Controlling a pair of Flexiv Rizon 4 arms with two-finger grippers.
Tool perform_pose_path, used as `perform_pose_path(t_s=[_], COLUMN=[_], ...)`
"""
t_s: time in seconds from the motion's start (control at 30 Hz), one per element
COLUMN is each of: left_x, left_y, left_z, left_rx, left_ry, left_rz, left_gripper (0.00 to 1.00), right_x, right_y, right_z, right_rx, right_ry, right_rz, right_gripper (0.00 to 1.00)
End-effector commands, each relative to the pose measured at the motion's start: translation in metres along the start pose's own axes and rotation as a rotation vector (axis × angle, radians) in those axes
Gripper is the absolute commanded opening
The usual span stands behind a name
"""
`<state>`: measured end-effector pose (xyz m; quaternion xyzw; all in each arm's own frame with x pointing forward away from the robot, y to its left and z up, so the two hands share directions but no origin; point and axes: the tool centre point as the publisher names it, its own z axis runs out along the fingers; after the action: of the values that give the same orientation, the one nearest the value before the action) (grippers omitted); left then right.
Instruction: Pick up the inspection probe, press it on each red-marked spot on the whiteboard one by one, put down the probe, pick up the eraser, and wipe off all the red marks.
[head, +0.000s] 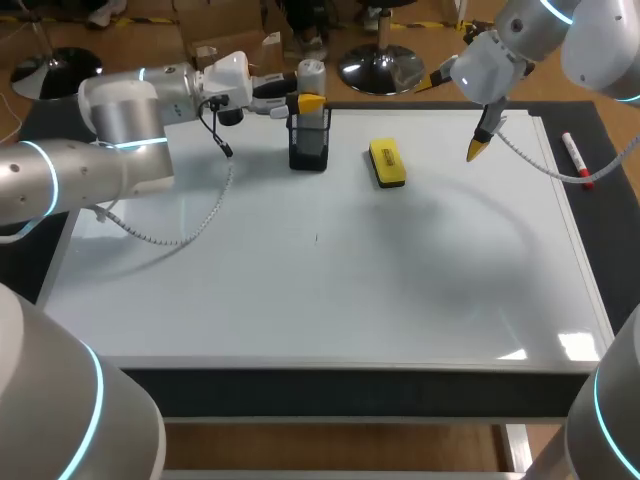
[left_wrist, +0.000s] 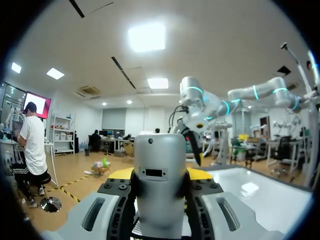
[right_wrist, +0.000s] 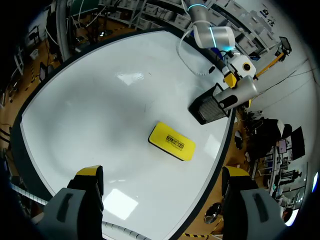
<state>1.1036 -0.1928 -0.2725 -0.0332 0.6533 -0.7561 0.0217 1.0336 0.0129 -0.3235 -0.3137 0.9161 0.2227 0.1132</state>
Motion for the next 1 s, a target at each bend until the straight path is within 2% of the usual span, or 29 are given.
perform_pose_path(t_s=[0.03, 0.17, 0.2, 0.23, 0.27, 0.63, 1.0], left_x=[-0.005, -0.003, -0.002, -0.001, 0.000, 0.009, 0.013], left_y=[0.004, 0.005, 0.005, 0.005, 0.003, -0.013, -0.038], left_z=[0.000, -0.001, -0.002, -0.002, -0.002, -0.009, -0.026], left_rx=[0.005, 0.011, 0.015, 0.020, 0.022, 0.030, -0.111], left_ry=[0.011, 0.010, 0.012, 0.015, 0.016, 0.021, 0.027], left_rz=[-0.002, -0.008, -0.010, -0.012, -0.013, 0.007, 0.114], left_gripper=[0.00, 0.00, 0.16, 0.66, 1.00, 1.00, 1.00], right_x=[0.000, 0.000, 0.000, 0.000, 0.000, 0.000, 0.000], right_y=[0.000, 0.000, 0.000, 0.000, 0.000, 0.000, 0.000], right_z=[-0.001, -0.001, -0.001, -0.001, -0.001, -0.001, -0.001], right_rx=[0.002, 0.002, 0.002, 0.002, 0.002, 0.002, 0.002], right_ry=[0.004, 0.004, 0.004, 0.004, 0.004, 0.004, 0.004], right_rz=[-0.001, -0.001, -0.001, -0.001, -0.001, -0.001, -0.001], right_gripper=[1.00, 1.00, 1.00, 1.00, 1.00, 1.00, 1.00])
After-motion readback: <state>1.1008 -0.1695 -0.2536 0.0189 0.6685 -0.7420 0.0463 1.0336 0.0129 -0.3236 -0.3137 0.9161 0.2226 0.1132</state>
